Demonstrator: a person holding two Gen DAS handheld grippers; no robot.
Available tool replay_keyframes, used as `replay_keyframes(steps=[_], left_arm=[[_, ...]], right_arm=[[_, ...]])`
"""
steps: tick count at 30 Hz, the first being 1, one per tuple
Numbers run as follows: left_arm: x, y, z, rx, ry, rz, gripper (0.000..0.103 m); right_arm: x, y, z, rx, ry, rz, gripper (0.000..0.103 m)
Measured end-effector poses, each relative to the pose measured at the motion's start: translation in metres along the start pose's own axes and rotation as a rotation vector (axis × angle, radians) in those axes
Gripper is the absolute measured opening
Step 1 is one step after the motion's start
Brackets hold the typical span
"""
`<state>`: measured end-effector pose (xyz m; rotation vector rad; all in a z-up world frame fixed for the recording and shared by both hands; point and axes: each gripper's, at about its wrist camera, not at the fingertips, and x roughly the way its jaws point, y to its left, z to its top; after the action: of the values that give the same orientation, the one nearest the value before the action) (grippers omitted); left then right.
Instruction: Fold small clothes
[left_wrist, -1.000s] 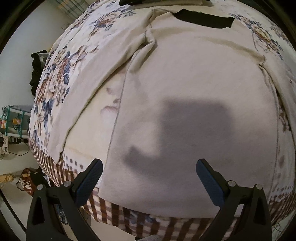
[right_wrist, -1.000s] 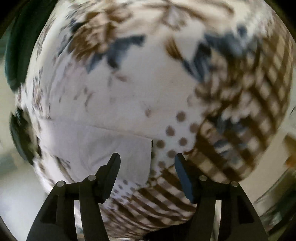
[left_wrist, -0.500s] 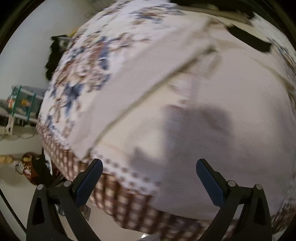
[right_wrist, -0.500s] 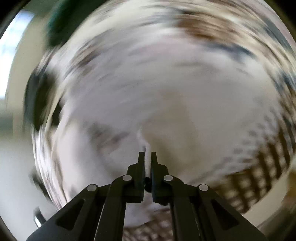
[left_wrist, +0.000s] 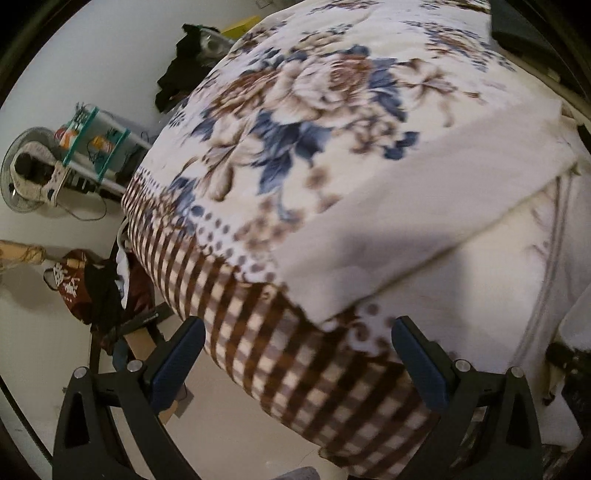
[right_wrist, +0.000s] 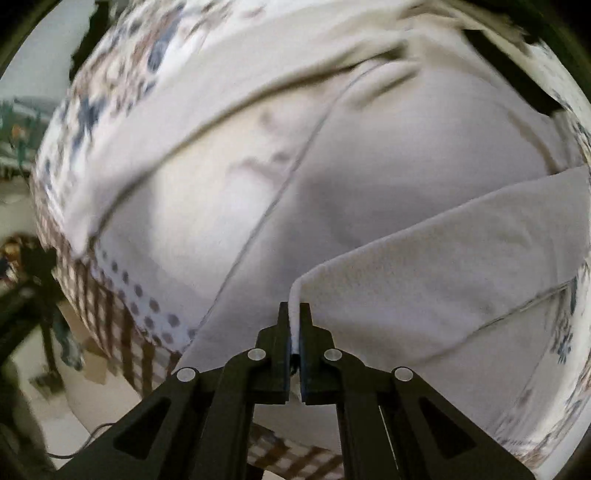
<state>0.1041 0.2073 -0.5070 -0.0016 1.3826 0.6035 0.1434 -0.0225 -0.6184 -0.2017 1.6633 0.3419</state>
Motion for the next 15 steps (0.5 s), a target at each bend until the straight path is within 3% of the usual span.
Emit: replay_keyframes(steps=[4,7,8,10,12,15], left_arm=[[0.013,0.016,-0.003,-0.030,0.023,-0.008,0.103],[0.021,0.028,-0.004,-0.071,0.052,-0.023,0.103],[0.023,0.033,-0.004,-0.087,0.058,-0.031,0.103],[0.027,0.044,-0.003,-0.126,0.075,-0.060,0.103],[0.031,0.053,-0.002,-0.162,0.091,-0.093,0.103],[0.041,0.065,0.001,-0.221,0.120,-0.156,0.103]], right_arm=[[0.007,0.014,-0.005,-0.005,0.014,-0.024,0.003],[0.007,0.025,-0.012,0.044,0.040,0.059,0.009],[0.008,0.017,-0.013,0.079,0.060,0.141,0.014],[-0.002,-0.007,-0.015,0.154,0.068,0.287,0.046],[-0.016,-0.038,-0.027,0.269,0.013,0.363,0.055],[-0.024,-0.080,-0.040,0.411,-0.010,0.371,0.056]])
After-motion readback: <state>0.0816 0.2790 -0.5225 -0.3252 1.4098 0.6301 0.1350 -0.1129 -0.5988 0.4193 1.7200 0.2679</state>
